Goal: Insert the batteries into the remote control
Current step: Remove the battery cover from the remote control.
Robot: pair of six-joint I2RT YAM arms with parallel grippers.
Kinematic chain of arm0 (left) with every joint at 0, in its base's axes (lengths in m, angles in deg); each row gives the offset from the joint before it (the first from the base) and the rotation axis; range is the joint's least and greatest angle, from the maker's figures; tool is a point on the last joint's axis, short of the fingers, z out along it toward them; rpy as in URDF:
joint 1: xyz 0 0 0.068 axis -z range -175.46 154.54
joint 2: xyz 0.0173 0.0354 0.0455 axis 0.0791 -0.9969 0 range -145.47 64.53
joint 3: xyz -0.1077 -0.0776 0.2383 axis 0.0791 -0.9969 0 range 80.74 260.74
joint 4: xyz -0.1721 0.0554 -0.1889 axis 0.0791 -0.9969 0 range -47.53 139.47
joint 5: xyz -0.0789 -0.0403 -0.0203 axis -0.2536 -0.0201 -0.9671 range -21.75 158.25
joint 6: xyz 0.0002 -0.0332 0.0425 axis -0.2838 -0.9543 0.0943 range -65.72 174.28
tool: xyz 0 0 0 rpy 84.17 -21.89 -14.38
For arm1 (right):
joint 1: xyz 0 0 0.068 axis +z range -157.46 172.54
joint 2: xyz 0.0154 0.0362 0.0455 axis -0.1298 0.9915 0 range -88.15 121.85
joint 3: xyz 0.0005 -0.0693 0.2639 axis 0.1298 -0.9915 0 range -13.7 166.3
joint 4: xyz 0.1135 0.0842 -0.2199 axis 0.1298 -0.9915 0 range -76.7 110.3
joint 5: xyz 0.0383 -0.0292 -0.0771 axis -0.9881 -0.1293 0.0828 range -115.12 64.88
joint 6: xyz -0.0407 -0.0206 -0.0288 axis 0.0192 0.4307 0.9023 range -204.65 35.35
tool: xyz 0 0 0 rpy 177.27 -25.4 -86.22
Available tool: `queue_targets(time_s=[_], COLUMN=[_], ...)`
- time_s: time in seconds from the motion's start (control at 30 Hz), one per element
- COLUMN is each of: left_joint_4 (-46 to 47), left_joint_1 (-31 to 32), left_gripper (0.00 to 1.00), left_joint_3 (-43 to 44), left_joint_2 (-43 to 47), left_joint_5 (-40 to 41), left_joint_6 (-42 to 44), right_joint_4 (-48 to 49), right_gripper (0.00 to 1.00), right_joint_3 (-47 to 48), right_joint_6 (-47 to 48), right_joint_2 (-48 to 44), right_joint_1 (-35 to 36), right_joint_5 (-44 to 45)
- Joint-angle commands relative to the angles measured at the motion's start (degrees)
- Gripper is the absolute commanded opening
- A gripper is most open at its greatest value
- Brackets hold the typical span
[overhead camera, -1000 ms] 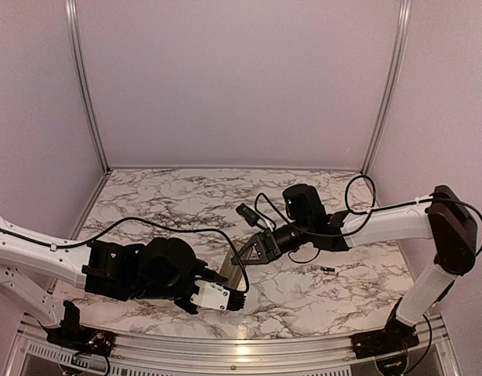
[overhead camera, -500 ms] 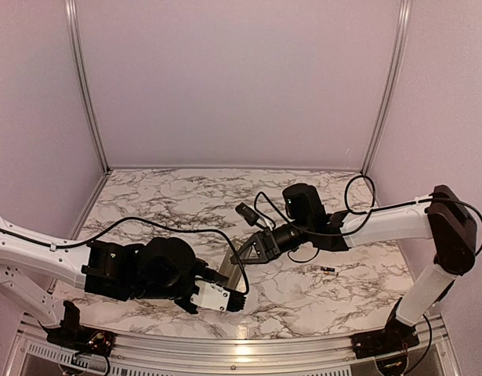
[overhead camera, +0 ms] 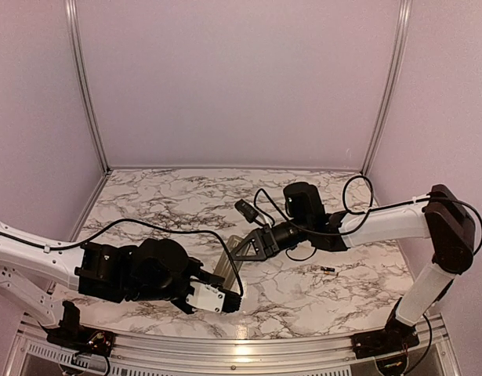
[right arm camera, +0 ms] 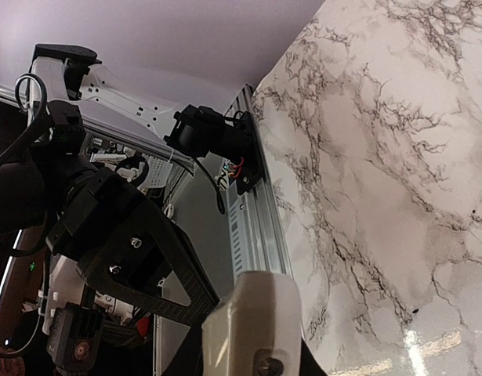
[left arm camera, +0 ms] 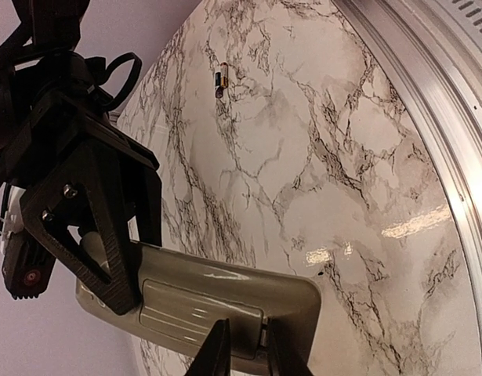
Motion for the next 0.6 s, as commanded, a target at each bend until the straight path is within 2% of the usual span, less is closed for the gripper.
queue_targets(time_s=[0.0,0.57], left_joint_4=[7.0,6.6], left_joint_1=[-0.7,-0.6], left_gripper=[0.17,0.19], left_joint_3=[-0.3,-2.1], left_joint_2=[2.5,4.1], left_joint_5=[5.0,3.9], left_joint_6=[0.9,0.6], right_joint_4=[-1.2,-1.0], right_gripper=[0.0,0.0], right_joint_3=[0.9,0.7], right_joint_6=[-0.5,-1.3], right_joint_2=[1.7,1.5], right_joint_1=[1.6,0.0], right_joint_5=[-4.8,-4.1])
